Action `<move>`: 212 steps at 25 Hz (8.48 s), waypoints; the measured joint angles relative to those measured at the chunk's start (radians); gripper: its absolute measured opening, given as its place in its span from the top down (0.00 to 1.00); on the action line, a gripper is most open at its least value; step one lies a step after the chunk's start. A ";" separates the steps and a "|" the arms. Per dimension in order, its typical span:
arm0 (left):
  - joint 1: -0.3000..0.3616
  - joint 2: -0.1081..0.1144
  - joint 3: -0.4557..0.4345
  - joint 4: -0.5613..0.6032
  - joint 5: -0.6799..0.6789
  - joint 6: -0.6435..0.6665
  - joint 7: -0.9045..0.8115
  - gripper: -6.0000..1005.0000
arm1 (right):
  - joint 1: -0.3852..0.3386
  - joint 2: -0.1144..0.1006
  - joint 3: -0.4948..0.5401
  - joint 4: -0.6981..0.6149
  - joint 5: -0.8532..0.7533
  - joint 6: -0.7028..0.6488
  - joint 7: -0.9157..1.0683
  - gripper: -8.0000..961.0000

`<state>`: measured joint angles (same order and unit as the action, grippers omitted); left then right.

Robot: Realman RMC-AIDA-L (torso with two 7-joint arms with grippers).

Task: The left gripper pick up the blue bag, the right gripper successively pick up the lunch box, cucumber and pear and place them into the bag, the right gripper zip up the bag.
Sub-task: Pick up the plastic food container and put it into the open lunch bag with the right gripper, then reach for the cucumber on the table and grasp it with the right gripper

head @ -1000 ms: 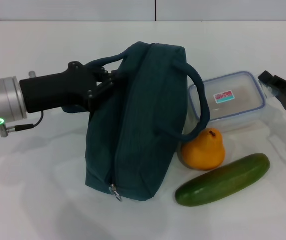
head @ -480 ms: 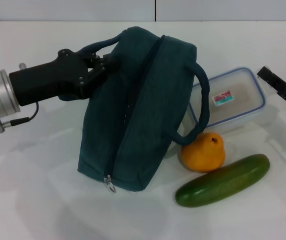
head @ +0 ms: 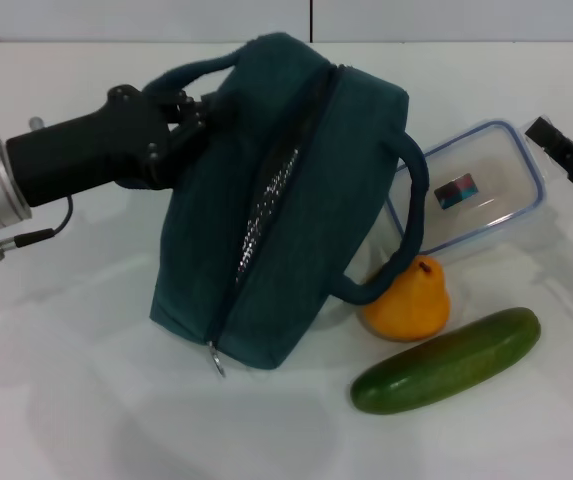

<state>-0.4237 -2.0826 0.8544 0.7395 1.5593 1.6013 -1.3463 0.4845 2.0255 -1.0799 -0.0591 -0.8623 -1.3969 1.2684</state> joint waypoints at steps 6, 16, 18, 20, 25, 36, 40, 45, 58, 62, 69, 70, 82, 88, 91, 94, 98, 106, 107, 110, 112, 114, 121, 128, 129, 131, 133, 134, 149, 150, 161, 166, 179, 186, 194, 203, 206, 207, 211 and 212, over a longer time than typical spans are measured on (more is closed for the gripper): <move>0.008 0.003 0.000 0.001 -0.020 0.005 0.011 0.95 | -0.006 -0.004 0.000 -0.016 0.001 -0.056 -0.007 0.89; 0.008 0.002 0.000 -0.002 -0.023 0.005 0.019 0.95 | -0.022 -0.009 0.009 -0.101 0.008 -0.139 0.002 0.89; 0.007 0.001 0.000 -0.003 -0.023 0.005 0.019 0.95 | -0.020 -0.010 0.010 -0.126 0.008 -0.140 0.006 0.89; 0.007 0.000 0.000 -0.004 -0.023 0.005 0.019 0.95 | -0.018 -0.010 0.012 -0.159 0.009 -0.140 0.026 0.89; 0.003 -0.001 0.000 -0.004 -0.022 0.003 0.017 0.95 | 0.010 -0.013 0.011 -0.252 0.009 -0.139 0.104 0.89; -0.002 -0.002 0.001 -0.006 -0.013 -0.001 0.019 0.95 | 0.203 -0.011 -0.008 -0.375 0.003 -0.154 0.215 0.89; -0.003 -0.002 0.001 -0.006 -0.013 -0.002 0.019 0.95 | 0.266 -0.008 -0.024 -0.376 0.003 -0.155 0.223 0.89; -0.007 -0.002 0.004 -0.006 -0.013 -0.013 0.020 0.95 | 0.320 -0.001 -0.067 -0.369 0.004 -0.147 0.223 0.90; -0.027 0.000 0.000 -0.035 -0.017 -0.016 0.023 0.95 | 0.273 0.002 -0.194 -0.308 0.011 -0.107 0.189 0.88; -0.036 0.000 0.000 -0.054 -0.017 -0.016 0.046 0.95 | 0.240 0.002 -0.215 -0.303 0.011 -0.100 0.174 0.88; -0.059 -0.002 0.000 -0.087 -0.020 -0.016 0.047 0.95 | 0.223 0.002 -0.250 -0.300 0.023 -0.098 0.165 0.87; -0.066 -0.002 0.000 -0.100 -0.020 -0.018 0.047 0.95 | 0.224 0.002 -0.260 -0.299 0.031 -0.098 0.163 0.86; -0.079 -0.004 0.000 -0.134 -0.039 -0.028 0.036 0.95 | 0.223 0.002 -0.449 -0.290 0.198 0.017 0.076 0.84; -0.084 -0.003 0.000 -0.168 -0.074 -0.036 0.036 0.95 | 0.230 0.002 -0.484 -0.297 0.279 0.031 0.074 0.83; -0.086 -0.003 0.000 -0.196 -0.093 -0.038 0.035 0.95 | 0.231 0.002 -0.567 -0.300 0.395 0.030 0.060 0.83; -0.086 -0.003 0.000 -0.212 -0.105 -0.039 0.015 0.95 | 0.232 0.002 -0.638 -0.308 0.479 0.032 0.033 0.82; -0.075 -0.003 0.001 -0.213 -0.106 -0.040 0.008 0.95 | 0.233 0.002 -0.671 -0.313 0.502 0.054 0.028 0.81; -0.086 -0.005 0.001 -0.251 -0.111 -0.041 0.017 0.95 | 0.233 0.002 -0.822 -0.317 0.686 0.083 0.025 0.80; -0.086 -0.005 0.002 -0.253 -0.111 -0.044 0.017 0.95 | 0.230 0.002 -0.850 -0.317 0.717 0.090 0.022 0.80; -0.086 -0.006 0.005 -0.259 -0.110 -0.049 0.017 0.95 | 0.220 0.003 -0.893 -0.318 0.773 0.120 0.022 0.79; -0.086 -0.006 0.002 -0.263 -0.113 -0.049 0.018 0.95 | 0.209 0.002 -0.902 -0.317 0.797 0.130 0.026 0.79; -0.086 -0.006 0.004 -0.273 -0.130 -0.049 0.022 0.95 | 0.200 0.002 -0.919 -0.318 0.836 0.137 0.028 0.78; -0.074 -0.007 0.000 -0.295 -0.179 -0.047 0.043 0.95 | 0.198 0.002 -0.999 -0.309 0.914 0.190 0.030 0.77; -0.074 -0.007 0.000 -0.305 -0.204 -0.049 0.044 0.95 | 0.206 0.002 -1.041 -0.311 0.911 0.202 0.024 0.76; -0.074 -0.007 0.000 -0.305 -0.204 -0.049 0.044 0.95 | 0.221 0.002 -1.050 -0.310 0.911 0.207 0.023 0.76; -0.074 -0.007 0.000 -0.306 -0.208 -0.049 0.044 0.95 | 0.234 0.002 -1.059 -0.307 0.910 0.207 0.023 0.75; -0.074 -0.006 0.000 -0.308 -0.212 -0.049 0.044 0.95 | 0.241 0.002 -1.066 -0.305 0.909 0.208 0.023 0.75; -0.074 -0.006 0.000 -0.310 -0.213 -0.049 0.044 0.95 | 0.241 0.002 -1.066 -0.305 0.909 0.208 0.021 0.75; -0.040 0.000 0.000 -0.306 -0.216 -0.048 0.043 0.95 | 0.215 -0.040 -0.994 -0.313 0.802 0.128 -0.157 0.44; -0.038 0.000 -0.001 -0.306 -0.216 -0.048 0.044 0.95 | 0.203 -0.050 -0.947 -0.317 0.759 0.123 -0.160 0.39; -0.014 0.016 -0.016 -0.305 -0.216 -0.061 0.052 0.95 | -0.031 -0.110 -0.475 -0.678 0.179 0.096 -0.096 0.28; 0.011 0.020 -0.041 -0.308 -0.213 -0.073 0.086 0.95 | -0.058 -0.105 -0.303 -0.889 -0.187 0.039 0.086 0.24; 0.011 -0.002 -0.040 -0.313 -0.216 -0.106 0.133 0.95 | 0.161 -0.112 -0.135 -1.052 -0.791 -0.292 0.478 0.23; 0.006 -0.004 -0.040 -0.355 -0.268 -0.131 0.144 0.95 | 0.329 -0.056 -0.156 -1.049 -1.026 -0.436 0.516 0.23; -0.003 -0.005 -0.040 -0.384 -0.293 -0.152 0.183 0.95 | 0.492 -0.003 -0.320 -0.919 -1.175 -0.410 0.526 0.23; -0.009 -0.004 -0.040 -0.391 -0.308 -0.179 0.205 0.95 | 0.521 0.001 -0.539 -0.901 -1.173 -0.317 0.561 0.23; -0.009 -0.005 -0.040 -0.392 -0.308 -0.192 0.205 0.95 | 0.526 0.001 -0.594 -0.897 -1.181 -0.286 0.567 0.23; -0.009 -0.005 -0.040 -0.392 -0.308 -0.195 0.205 0.95 | 0.528 0.002 -0.615 -0.893 -1.182 -0.276 0.568 0.23; -0.009 -0.005 -0.040 -0.393 -0.308 -0.206 0.205 0.95 | 0.531 0.002 -0.673 -0.891 -1.194 -0.232 0.574 0.23; -0.009 -0.005 -0.040 -0.393 -0.308 -0.208 0.205 0.95 | 0.532 0.002 -0.682 -0.892 -1.201 -0.223 0.578 0.23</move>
<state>-0.4326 -2.0879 0.8146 0.3466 1.2516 1.3938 -1.1412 1.0162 2.0277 -1.7615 -0.9508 -2.0632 -1.6200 1.8464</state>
